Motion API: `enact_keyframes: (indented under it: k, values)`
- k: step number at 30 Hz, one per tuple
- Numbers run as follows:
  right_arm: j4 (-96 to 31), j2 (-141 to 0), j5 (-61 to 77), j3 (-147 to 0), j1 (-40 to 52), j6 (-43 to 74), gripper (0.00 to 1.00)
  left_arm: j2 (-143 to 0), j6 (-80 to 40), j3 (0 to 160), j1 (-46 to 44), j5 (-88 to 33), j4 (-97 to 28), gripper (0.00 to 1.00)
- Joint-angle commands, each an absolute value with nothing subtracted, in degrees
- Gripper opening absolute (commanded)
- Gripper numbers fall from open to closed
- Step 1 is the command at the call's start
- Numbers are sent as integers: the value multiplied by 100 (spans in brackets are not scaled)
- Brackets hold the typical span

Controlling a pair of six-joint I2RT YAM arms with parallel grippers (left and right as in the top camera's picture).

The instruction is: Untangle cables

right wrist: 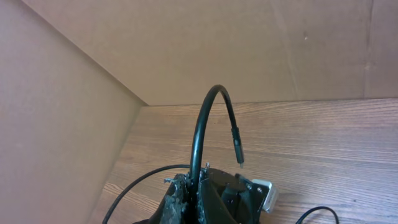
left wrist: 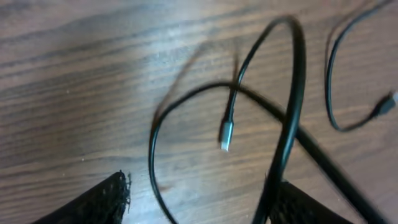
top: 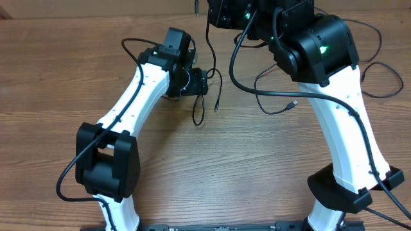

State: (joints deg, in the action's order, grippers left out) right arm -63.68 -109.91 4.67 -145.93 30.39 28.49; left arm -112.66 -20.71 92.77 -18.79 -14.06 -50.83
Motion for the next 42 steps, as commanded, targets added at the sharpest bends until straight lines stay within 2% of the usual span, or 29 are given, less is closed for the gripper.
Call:
enact_keyframes:
  k: [1, 6, 13, 17, 22, 26, 34, 42]
  values:
    - [-6331, -11006, 486, -14696, 3024, 2875, 4, -11284, -2322, 9198, -1922, -1247, -4853, 67]
    - [-6335, -11006, 484, -14696, 3024, 2873, 4, -11284, -2320, 9196, -1920, -1249, -4772, 51]
    - [-6335, -11006, 484, -14696, 3024, 2873, 4, -11284, -2320, 9198, -1920, -1356, -4768, 42]
    - [-6375, -11006, 482, -14696, 3024, 2871, 4, -11277, -2318, 9238, -1894, -1358, -4755, 29]
    - [-6488, -11006, 458, -14696, 3024, 2871, 4, -11271, -2314, 9459, -1815, -1518, -4829, 20]
    - [-6523, -11006, 458, -14696, 3024, 2871, 4, -11271, -2261, 9714, -1695, -1922, -4969, 4]
    - [-6796, -11006, -755, -14696, 2950, 2869, 4, -11203, -1527, 10475, -1459, -2252, -5706, 4]
    - [-7181, -11006, -790, -14696, 2567, 2871, 4, -10556, -1520, 11264, -1144, -2206, -5916, 4]
